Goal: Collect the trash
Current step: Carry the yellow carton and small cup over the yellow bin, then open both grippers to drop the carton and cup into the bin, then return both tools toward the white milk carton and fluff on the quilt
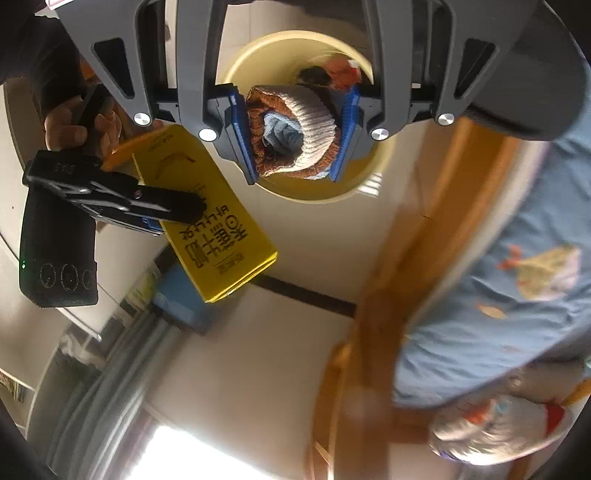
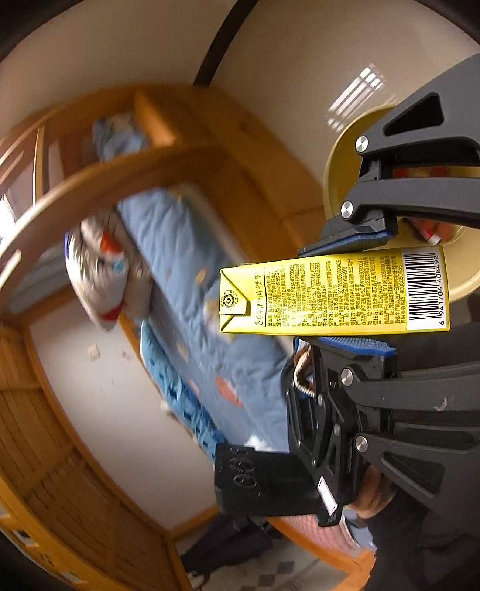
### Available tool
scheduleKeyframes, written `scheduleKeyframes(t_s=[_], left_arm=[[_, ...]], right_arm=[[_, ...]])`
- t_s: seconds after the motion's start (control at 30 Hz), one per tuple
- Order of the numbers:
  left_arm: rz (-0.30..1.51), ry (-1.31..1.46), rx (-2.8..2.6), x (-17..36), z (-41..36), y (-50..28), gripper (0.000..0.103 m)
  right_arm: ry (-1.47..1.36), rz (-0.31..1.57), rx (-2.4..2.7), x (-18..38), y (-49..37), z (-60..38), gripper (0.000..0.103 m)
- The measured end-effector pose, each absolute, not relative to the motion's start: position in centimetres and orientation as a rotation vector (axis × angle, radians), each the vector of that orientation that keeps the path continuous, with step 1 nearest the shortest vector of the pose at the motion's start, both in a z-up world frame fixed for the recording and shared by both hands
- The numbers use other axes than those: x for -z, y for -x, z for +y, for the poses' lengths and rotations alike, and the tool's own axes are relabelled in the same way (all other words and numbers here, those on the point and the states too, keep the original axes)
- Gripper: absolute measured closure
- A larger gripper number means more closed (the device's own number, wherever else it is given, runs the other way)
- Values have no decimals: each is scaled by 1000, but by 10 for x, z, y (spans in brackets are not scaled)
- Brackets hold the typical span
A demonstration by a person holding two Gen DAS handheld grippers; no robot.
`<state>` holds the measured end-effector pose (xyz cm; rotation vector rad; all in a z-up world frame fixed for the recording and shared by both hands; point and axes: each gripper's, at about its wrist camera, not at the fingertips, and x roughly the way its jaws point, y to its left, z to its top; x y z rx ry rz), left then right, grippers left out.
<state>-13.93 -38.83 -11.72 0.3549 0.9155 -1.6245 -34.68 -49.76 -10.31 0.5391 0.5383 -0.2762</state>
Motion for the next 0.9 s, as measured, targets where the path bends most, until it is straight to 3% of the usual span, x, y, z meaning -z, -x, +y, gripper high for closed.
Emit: scheduleKeyframes(t_s=[0.27,0.33,0.37,0.4,0.43,0.6,0.9], left_arm=[[1090,-459,1656,171,-425,179,60],[1104,-483,1637,179,-432,183,35],[1106,-491,1623,181,-433,183,12],[1103,-483,1601,181,-434,180,9],[1106,-472,1595,180,-434,178,9],[1104,-413,1499,170,-427,153,5],[949,-384,1456,135,-402,137,4]], right_arm=[[-642,606,342,151,388,-508,65],[-664,616,346,156,388,-512,57],[-661,627,361,158,388,-514,49],[-648,628,392,159,389,-515,35],[-646,621,406,159,391,-517,30],[-710,541,425,158,403,-530,28],[-702,476,397,146,381,-519,15]])
